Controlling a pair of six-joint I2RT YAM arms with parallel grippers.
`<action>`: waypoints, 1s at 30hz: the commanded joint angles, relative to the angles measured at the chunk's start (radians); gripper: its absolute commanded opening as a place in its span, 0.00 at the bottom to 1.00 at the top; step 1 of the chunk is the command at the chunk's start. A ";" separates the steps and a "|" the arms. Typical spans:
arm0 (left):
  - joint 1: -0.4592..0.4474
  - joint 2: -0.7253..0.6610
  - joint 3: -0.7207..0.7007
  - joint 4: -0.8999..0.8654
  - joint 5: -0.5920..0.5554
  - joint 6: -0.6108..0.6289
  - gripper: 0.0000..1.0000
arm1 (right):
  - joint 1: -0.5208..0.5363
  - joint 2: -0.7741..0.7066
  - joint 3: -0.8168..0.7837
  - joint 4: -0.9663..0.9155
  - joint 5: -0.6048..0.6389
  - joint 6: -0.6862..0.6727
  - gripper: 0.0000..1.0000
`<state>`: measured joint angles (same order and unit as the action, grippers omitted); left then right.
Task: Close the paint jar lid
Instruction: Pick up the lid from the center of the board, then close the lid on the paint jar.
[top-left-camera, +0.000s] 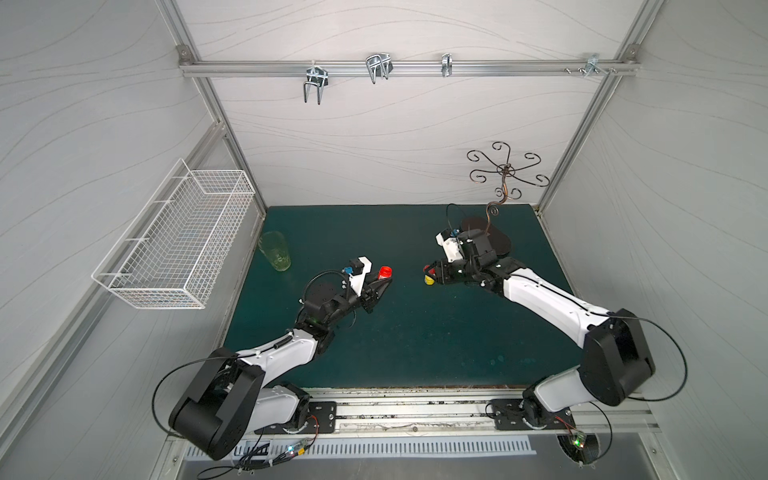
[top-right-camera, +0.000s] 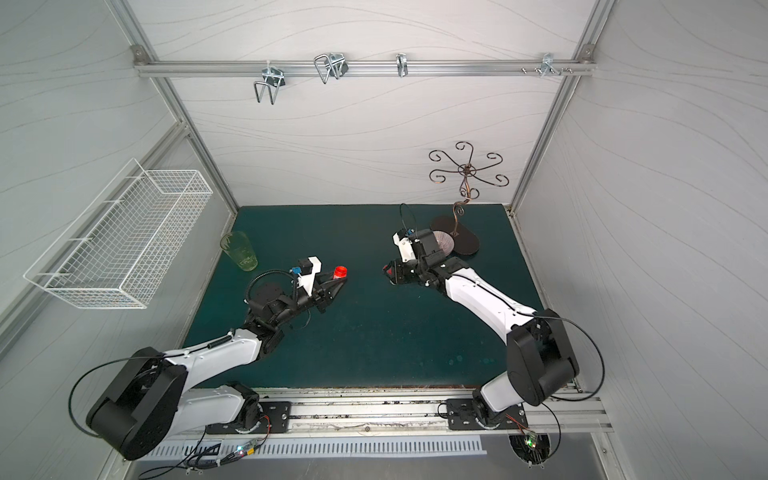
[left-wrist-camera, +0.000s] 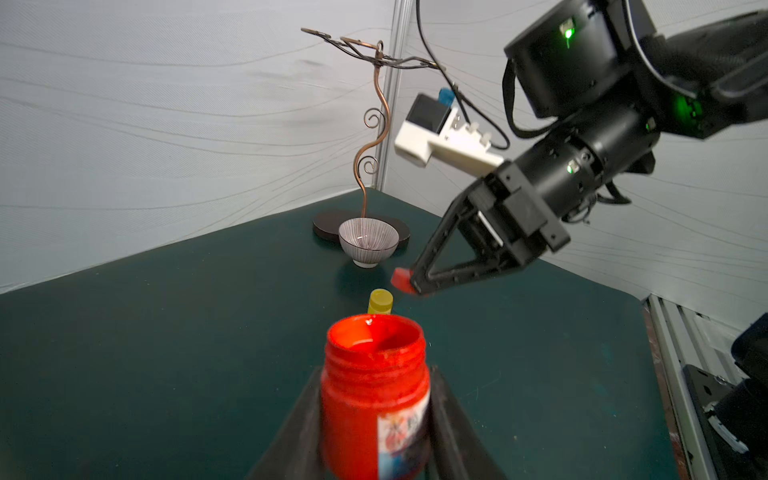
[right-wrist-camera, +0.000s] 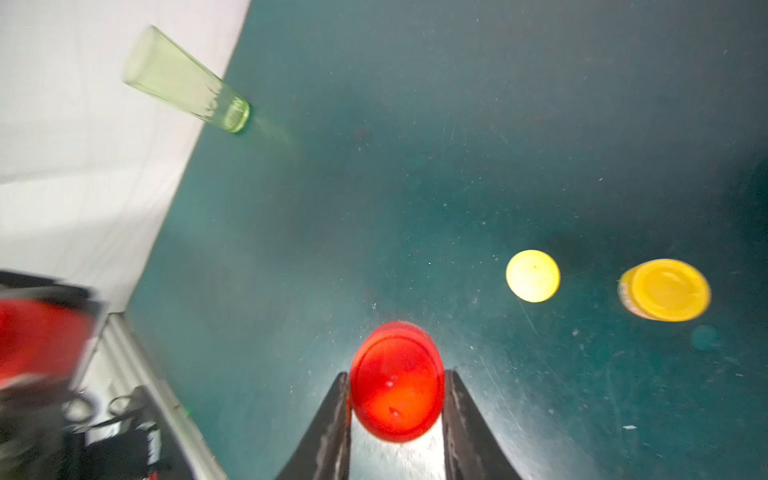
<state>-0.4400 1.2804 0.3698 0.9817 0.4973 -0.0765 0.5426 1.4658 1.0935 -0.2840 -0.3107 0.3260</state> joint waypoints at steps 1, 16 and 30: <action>0.004 0.060 0.034 0.223 0.074 0.026 0.00 | -0.034 -0.038 0.048 -0.058 -0.225 -0.060 0.28; -0.035 0.102 0.064 0.160 0.115 0.076 0.00 | -0.031 0.008 0.154 -0.134 -0.487 -0.125 0.27; -0.069 0.126 0.084 0.165 0.136 0.048 0.00 | 0.054 0.042 0.097 -0.009 -0.377 -0.097 0.27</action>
<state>-0.5049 1.4017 0.4129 1.0889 0.6102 -0.0383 0.5812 1.4849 1.2003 -0.3344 -0.7097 0.2207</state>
